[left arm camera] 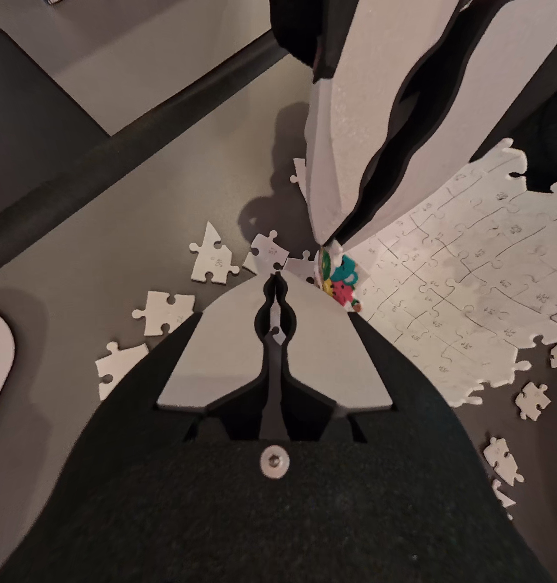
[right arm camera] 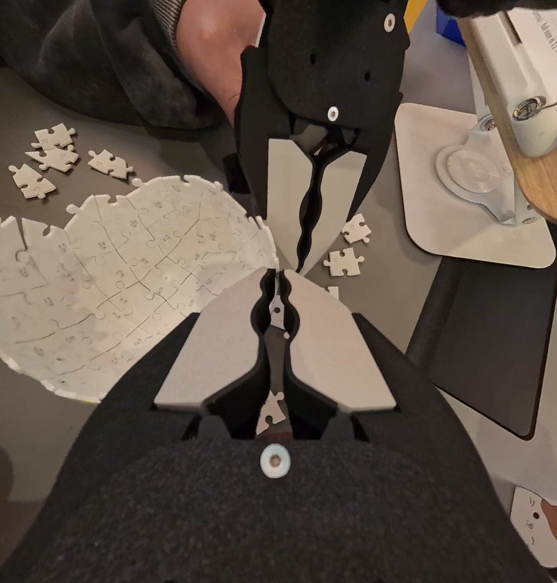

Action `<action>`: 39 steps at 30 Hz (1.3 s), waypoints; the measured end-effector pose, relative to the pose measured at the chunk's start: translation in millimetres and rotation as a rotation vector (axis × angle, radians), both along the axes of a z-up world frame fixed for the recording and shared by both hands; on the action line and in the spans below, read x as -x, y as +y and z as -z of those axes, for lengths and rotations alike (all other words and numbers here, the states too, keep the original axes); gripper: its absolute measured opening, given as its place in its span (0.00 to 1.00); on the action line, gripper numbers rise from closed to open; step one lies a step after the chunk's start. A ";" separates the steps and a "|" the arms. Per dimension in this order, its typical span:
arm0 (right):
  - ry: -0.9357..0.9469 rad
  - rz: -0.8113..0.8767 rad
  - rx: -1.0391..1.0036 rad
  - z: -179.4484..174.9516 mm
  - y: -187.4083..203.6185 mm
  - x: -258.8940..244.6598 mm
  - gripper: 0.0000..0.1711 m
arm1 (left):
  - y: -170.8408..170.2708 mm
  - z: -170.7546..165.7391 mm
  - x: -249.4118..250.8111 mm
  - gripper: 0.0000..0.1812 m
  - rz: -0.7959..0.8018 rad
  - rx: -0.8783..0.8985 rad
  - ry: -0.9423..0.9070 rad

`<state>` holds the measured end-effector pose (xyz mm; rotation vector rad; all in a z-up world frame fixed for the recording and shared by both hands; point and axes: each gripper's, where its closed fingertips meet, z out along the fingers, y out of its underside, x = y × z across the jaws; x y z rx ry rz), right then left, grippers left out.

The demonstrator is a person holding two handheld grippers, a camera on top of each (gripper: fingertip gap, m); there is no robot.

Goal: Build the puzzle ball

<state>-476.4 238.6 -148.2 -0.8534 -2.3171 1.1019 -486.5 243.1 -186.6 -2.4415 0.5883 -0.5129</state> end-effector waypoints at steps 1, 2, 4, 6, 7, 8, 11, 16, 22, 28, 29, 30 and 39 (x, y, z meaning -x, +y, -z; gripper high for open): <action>0.000 0.000 0.000 0.0 0.0 0.1 0.01 | 0.1 0.1 -0.1 0.00 0.000 -0.001 0.002; 0.001 0.000 0.000 0.1 -0.1 0.2 0.01 | 0.0 0.1 0.0 0.00 0.000 -0.001 0.004; 0.002 0.001 -0.002 0.1 0.2 0.3 0.01 | -0.1 -1.0 -0.2 0.00 0.001 -0.004 0.001; 0.004 0.001 -0.002 0.2 0.4 0.6 0.01 | -0.7 -1.3 0.1 0.00 0.003 0.000 0.001; 0.005 0.002 -0.002 0.3 0.6 0.6 0.01 | -1.6 -0.9 1.2 0.00 0.004 0.007 0.005; 0.005 0.003 -0.002 0.3 0.9 0.7 0.01 | -2.6 -0.7 3.7 0.00 0.001 0.016 0.015; 0.004 0.007 -0.007 0.4 1.9 0.4 0.01 | -4.4 -7.5 15.9 0.02 -0.025 0.020 0.035; 0.003 0.008 -0.005 0.4 1.6 0.7 0.01 | -9.6 -37.9 10.2 0.14 -0.040 -0.004 -0.071; 0.003 0.008 -0.008 0.4 1.3 1.1 0.01 | -10.7 -44.4 23.5 0.18 -0.187 -0.016 0.169; 0.001 0.011 -0.015 0.7 1.9 1.3 0.02 | -23.2 -59.8 14.2 0.21 -0.211 -0.012 0.218; 0.001 0.011 -0.014 0.8 1.9 1.5 0.02 | -24.4 -60.1 7.6 0.21 -0.191 -0.020 0.226; 0.002 0.011 -0.014 0.9 1.8 1.5 0.02 | -24.8 -58.8 4.0 0.21 -0.180 -0.027 0.256; -0.005 0.009 -0.027 2.3 0.9 1.8 0.02 | -17.1 -32.8 -7.8 0.21 -0.150 0.049 0.290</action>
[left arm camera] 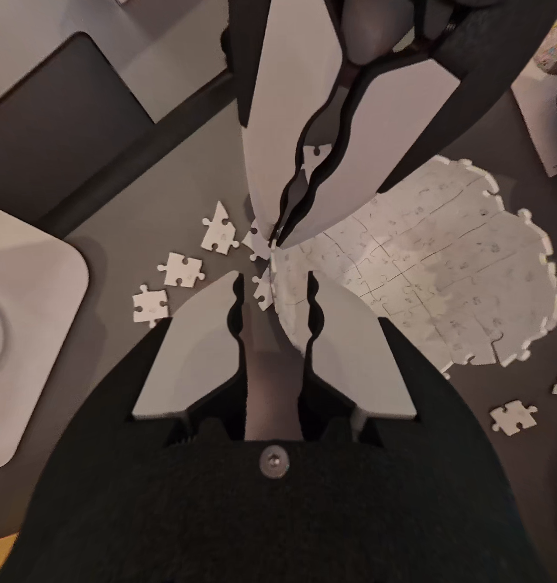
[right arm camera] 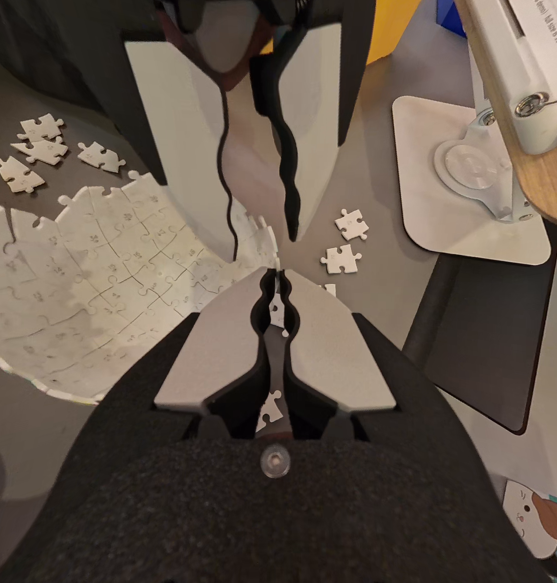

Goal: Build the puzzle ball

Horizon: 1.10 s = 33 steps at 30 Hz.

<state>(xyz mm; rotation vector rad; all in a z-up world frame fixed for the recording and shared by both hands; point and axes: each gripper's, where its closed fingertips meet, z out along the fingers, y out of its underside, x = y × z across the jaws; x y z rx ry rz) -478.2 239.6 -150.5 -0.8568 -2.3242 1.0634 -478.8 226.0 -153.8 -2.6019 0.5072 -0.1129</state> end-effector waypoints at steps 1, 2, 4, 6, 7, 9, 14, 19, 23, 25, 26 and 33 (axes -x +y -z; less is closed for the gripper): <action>0.001 0.000 -0.001 0.0 0.1 0.0 0.02 | 1.0 0.8 -0.7 0.20 -0.003 0.009 -0.018; 0.001 0.000 -0.001 0.1 0.0 0.0 0.02 | 1.8 1.3 -1.1 0.19 -0.006 0.018 -0.034; 0.001 0.000 -0.002 0.1 0.0 0.1 0.02 | 1.8 1.6 -1.9 0.16 -0.009 0.039 -0.062; 0.002 -0.001 -0.005 0.1 -0.1 0.1 0.02 | -0.3 1.8 -2.9 0.12 -0.004 0.070 -0.079; 0.001 -0.002 -0.006 0.1 -0.2 0.1 0.02 | -1.3 1.7 -2.8 0.09 0.001 0.085 -0.077; 0.001 -0.002 -0.007 0.0 -0.4 0.1 0.01 | -2.1 2.2 1.2 0.06 0.004 0.109 -0.037; 0.001 -0.003 -0.017 -0.1 -1.3 0.5 0.01 | -0.8 5.2 2.5 0.04 0.029 0.147 0.067; 0.009 -0.005 -0.006 -0.5 -1.2 0.3 0.01 | 1.4 5.9 3.2 0.02 0.042 0.153 0.129; 0.010 -0.008 -0.006 -0.4 -2.8 1.4 0.01 | 0.1 5.9 4.5 0.01 0.049 0.158 0.128; 0.010 -0.010 -0.009 0.1 -3.2 1.4 0.01 | -0.4 6.4 4.6 0.01 0.053 0.158 0.123; 0.009 -0.011 -0.010 0.7 -3.4 1.5 0.01 | -0.8 6.9 4.7 0.01 0.056 0.161 0.120; 0.009 -0.009 -0.012 2.5 -3.1 2.5 0.01 | -4.0 6.0 6.1 0.04 0.081 0.154 0.105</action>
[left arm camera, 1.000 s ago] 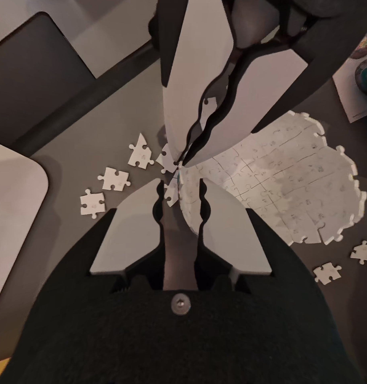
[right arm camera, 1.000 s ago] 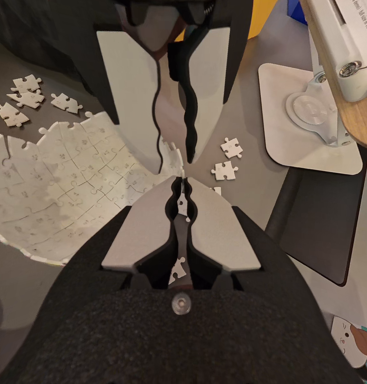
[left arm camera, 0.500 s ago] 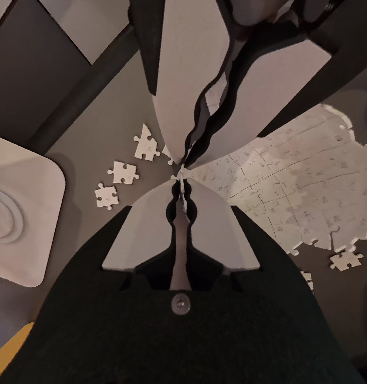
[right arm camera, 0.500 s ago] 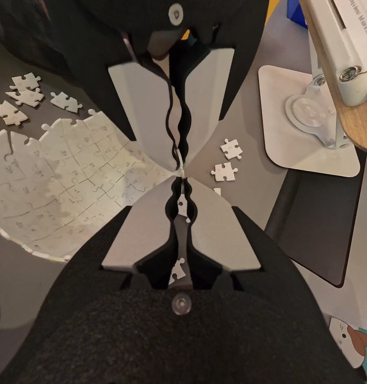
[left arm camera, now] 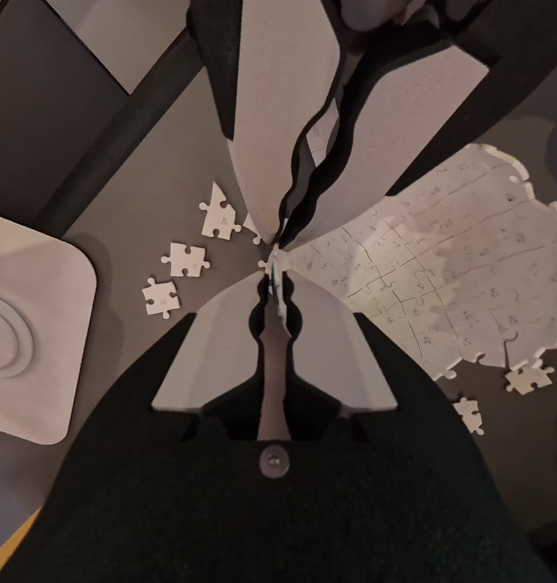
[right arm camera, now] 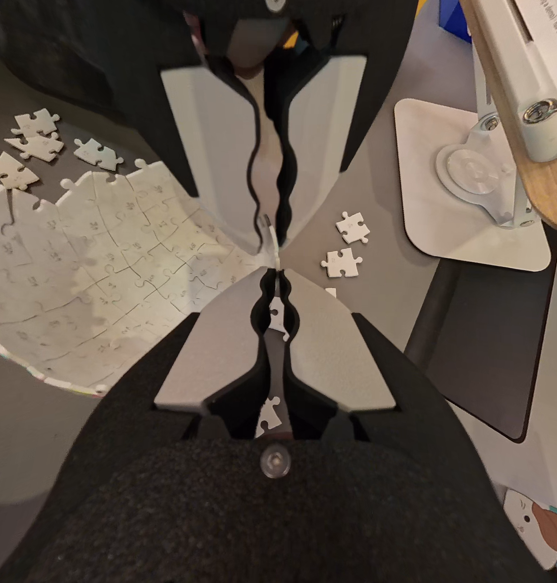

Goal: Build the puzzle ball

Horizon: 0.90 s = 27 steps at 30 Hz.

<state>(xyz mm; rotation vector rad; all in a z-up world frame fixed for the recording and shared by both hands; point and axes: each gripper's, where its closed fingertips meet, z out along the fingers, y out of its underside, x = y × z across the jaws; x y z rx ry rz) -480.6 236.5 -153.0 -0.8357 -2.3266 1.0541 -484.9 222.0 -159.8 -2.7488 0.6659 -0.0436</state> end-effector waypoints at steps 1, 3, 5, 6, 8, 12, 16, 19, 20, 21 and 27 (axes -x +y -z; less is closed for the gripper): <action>-0.001 0.000 0.003 -0.2 -0.2 0.0 0.01 | -2.3 -0.4 -0.4 0.10 -0.004 0.007 -0.015; 0.000 0.000 0.003 0.0 -0.1 0.1 0.01 | -6.2 0.7 -0.1 0.13 -0.020 0.032 -0.040; -0.001 0.001 0.002 0.0 -0.2 0.2 0.01 | -5.5 2.8 1.4 0.13 -0.042 0.037 -0.056; -0.002 0.000 0.001 0.2 -0.4 0.1 0.01 | -5.2 4.3 1.6 0.13 -0.051 0.046 -0.067; -0.005 0.000 -0.003 0.9 -0.6 0.1 0.01 | -5.2 6.6 1.8 0.13 -0.072 0.066 -0.090; -0.006 0.000 -0.005 1.0 -0.5 0.0 0.01 | -4.8 6.2 4.5 0.09 -0.097 0.066 -0.094; -0.007 0.003 -0.018 1.6 0.0 0.4 0.02 | -5.7 6.9 2.0 0.01 -0.105 0.076 -0.093; -0.009 0.001 -0.020 1.9 -0.2 0.1 0.02 | -5.9 7.2 2.0 0.01 -0.106 0.073 -0.072; -0.008 0.002 -0.021 1.8 -0.2 0.1 0.01 | -5.9 7.2 2.0 0.01 -0.108 0.073 -0.073; -0.008 0.002 -0.021 1.9 -0.1 0.3 0.01 | -5.9 7.3 2.1 0.01 -0.111 0.074 -0.074; -0.004 -0.002 -0.025 2.3 -0.7 0.3 0.01 | -6.6 7.4 2.2 0.01 -0.104 0.072 -0.055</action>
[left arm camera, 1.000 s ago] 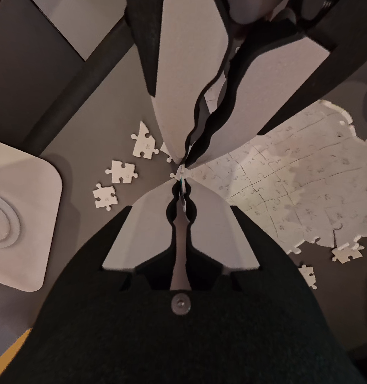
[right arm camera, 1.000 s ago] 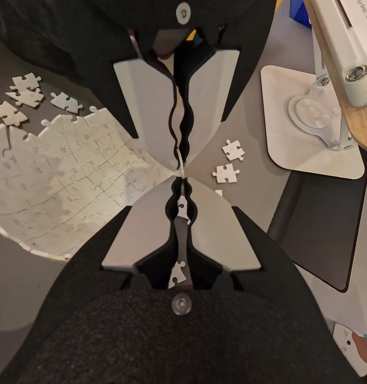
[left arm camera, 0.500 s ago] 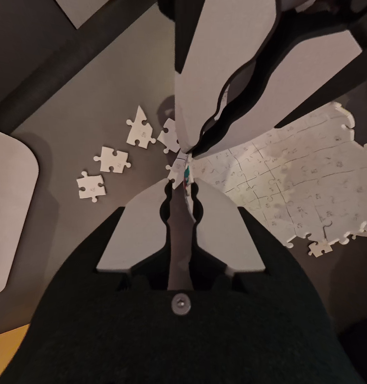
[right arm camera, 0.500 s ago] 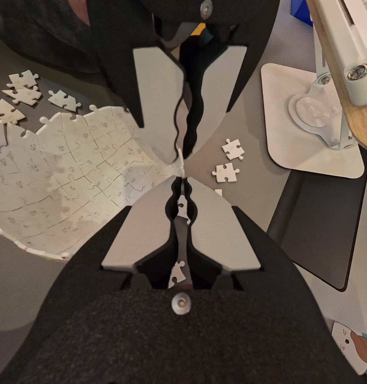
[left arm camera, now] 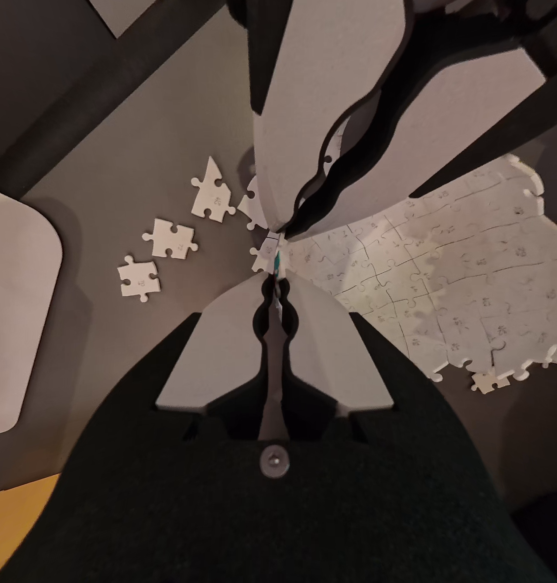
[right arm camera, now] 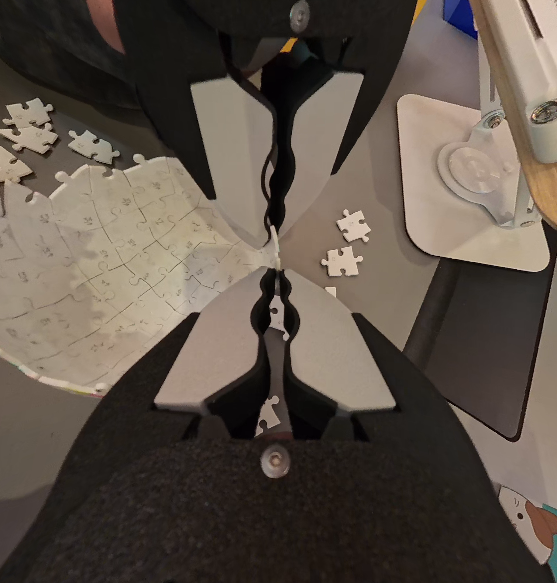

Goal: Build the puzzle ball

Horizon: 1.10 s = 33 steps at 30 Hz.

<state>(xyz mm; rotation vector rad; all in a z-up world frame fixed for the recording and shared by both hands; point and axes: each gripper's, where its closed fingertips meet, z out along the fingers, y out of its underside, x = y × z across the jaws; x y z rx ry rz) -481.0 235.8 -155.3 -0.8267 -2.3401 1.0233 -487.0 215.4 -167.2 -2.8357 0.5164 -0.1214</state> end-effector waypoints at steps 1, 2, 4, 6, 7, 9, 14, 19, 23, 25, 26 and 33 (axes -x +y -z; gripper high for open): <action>0.000 0.000 0.000 0.1 0.0 0.0 0.01 | 0.0 0.1 0.0 0.01 0.000 0.001 -0.004; 0.000 0.001 0.001 0.1 0.1 0.1 0.01 | 0.1 0.1 -0.1 0.01 0.003 0.001 -0.006; -0.002 0.001 0.002 0.1 0.3 -0.4 0.02 | 0.4 0.4 -0.3 0.01 0.009 -0.003 -0.012; -0.001 0.004 0.002 0.0 0.7 0.0 0.02 | 1.0 -0.1 -0.4 0.01 0.016 -0.007 -0.016; -0.002 0.003 0.005 -0.2 0.4 -0.2 0.01 | 0.9 -0.6 -1.3 0.01 0.019 -0.011 -0.024; 0.000 0.004 0.003 -0.1 0.3 0.3 0.01 | 0.2 -4.0 -5.9 0.10 0.023 -0.012 -0.058; -0.001 0.003 0.003 -0.3 -0.4 0.5 0.02 | 2.9 -6.0 -1.0 0.11 -0.004 -0.025 -0.054; 0.000 0.003 -0.002 -0.5 -0.4 0.6 0.02 | 2.5 -2.6 -1.0 0.03 -0.005 -0.011 -0.059; 0.003 0.006 -0.004 -0.4 -0.2 1.2 0.02 | 2.5 -2.5 -0.6 0.01 0.001 -0.016 -0.040; 0.003 0.006 -0.005 -0.3 -0.3 1.5 0.02 | 2.1 -2.4 -0.3 0.01 0.000 -0.013 -0.037; 0.002 0.007 -0.004 -0.2 -0.6 1.5 0.02 | 1.9 -2.3 -0.1 0.01 0.002 -0.013 -0.034; -0.039 0.011 0.028 1.5 -1.3 -1.4 0.04 | 1.5 -2.0 0.1 0.01 0.021 -0.019 0.002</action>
